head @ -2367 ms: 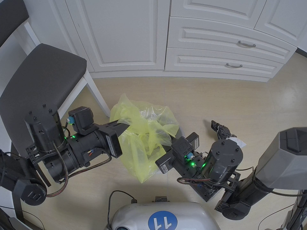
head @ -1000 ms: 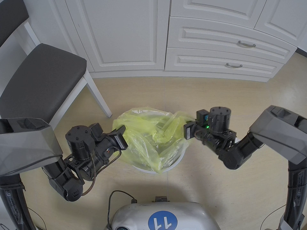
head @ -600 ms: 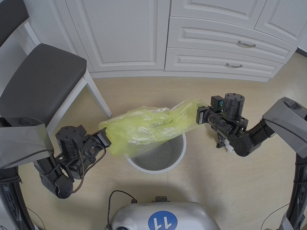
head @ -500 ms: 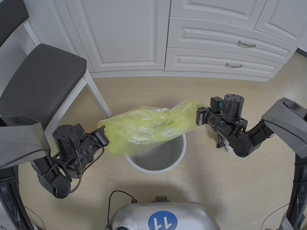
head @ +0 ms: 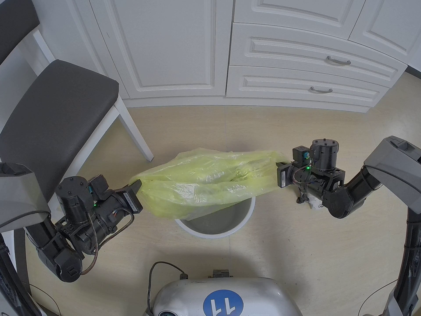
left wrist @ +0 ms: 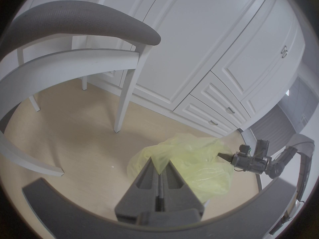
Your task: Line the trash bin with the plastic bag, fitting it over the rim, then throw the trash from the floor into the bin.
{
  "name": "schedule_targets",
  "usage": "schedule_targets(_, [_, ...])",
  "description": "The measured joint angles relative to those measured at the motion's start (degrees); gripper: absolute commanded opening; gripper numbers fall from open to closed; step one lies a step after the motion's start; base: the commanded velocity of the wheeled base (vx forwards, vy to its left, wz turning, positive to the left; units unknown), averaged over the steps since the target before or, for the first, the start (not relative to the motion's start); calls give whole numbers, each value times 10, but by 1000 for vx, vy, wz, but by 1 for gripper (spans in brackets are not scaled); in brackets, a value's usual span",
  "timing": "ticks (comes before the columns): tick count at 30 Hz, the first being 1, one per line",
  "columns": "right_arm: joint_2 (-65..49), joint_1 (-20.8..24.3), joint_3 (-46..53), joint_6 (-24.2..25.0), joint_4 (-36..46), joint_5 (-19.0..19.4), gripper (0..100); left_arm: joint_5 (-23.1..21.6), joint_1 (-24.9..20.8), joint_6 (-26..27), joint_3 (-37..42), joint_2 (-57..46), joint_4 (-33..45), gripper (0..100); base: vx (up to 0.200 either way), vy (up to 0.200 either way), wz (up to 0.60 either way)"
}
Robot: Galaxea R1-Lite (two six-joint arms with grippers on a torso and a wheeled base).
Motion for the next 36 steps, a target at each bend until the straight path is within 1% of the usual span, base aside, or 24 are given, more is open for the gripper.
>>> schedule_targets(4, [-3,-12,5,-6,44,7,0,-2,1,24,15,-5,2,0,0,0,0])
schedule_targets(8, [-5,-18,5,-10,50,9,0,-4,5,56,30,-7,2,0,0,0,0])
schedule_targets(16, [-8,-10,14,-15,55,9,0,-5,11,66,41,-3,2,0,0,0,0])
schedule_targets(20, [-12,-7,31,-50,57,9,0,-7,11,89,56,-3,3,0,0,0,0])
schedule_targets(24, [-25,-9,59,-109,83,9,0,-15,10,116,76,-3,3,0,0,0,0])
schedule_targets(29, [-50,-3,84,-123,144,9,0,-34,9,125,98,-4,3,0,0,0,0])
schedule_targets(33, [-64,12,98,-130,160,10,0,-43,5,125,109,-3,3,0,0,0,0])
schedule_targets(36, [-67,15,100,-135,160,9,0,-43,2,125,110,1,2,0,0,0,0])
